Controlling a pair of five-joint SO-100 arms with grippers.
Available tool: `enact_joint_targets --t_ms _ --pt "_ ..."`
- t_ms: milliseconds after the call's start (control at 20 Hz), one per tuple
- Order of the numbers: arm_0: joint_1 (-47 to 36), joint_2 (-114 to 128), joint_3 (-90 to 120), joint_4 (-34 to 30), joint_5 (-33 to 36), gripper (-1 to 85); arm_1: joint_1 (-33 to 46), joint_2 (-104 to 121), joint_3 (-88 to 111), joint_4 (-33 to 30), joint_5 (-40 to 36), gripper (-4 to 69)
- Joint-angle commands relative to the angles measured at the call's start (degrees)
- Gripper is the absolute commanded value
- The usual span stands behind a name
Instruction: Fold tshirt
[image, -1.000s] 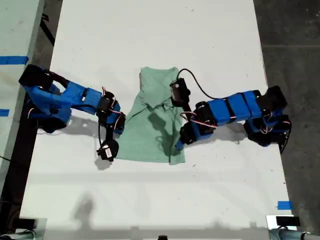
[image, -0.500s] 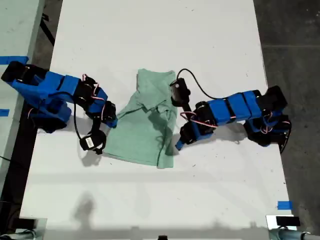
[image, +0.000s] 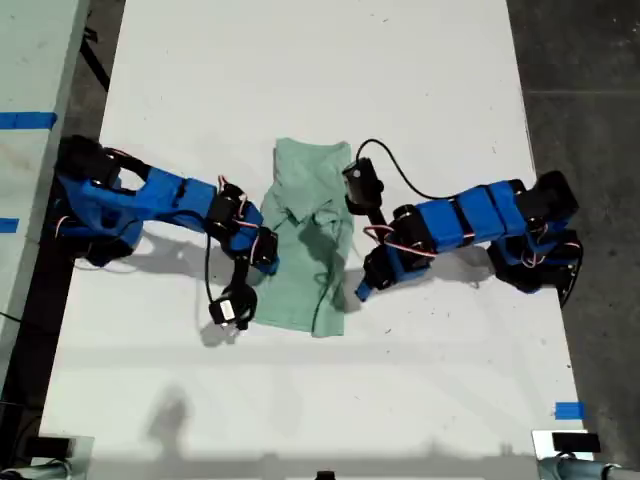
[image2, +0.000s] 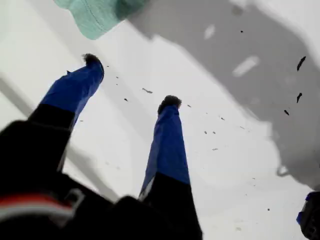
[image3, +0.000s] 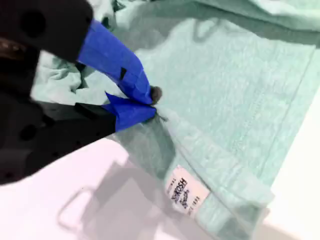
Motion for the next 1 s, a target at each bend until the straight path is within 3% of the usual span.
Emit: enact_joint_targets --t_ms 0,50,200,550,750,950 --pt "0.88 -4.66 -6.15 -0.97 0.62 12.7 -1.41 5.80 0.35 -0.70 1.32 26.2" --pt "0.70 -6.06 -6.33 -0.97 0.62 20.1 -1.67 6.15 1.14 -0.97 1.67 26.2" --pt "-0.18 -6.24 -6.33 2.11 0.62 23.8 -2.29 7.29 3.16 -1.49 2.72 26.2" --pt "1.32 7.21 -7.21 21.71 -2.20 25.5 -2.37 11.69 8.96 -3.34 3.96 26.2" --pt "4.31 17.05 -7.29 26.81 -5.98 25.2 -1.85 13.18 9.93 -3.52 4.39 26.2" --pt "8.53 19.95 -8.79 27.60 -7.47 23.2 -1.85 13.27 9.93 -6.33 3.96 23.8"
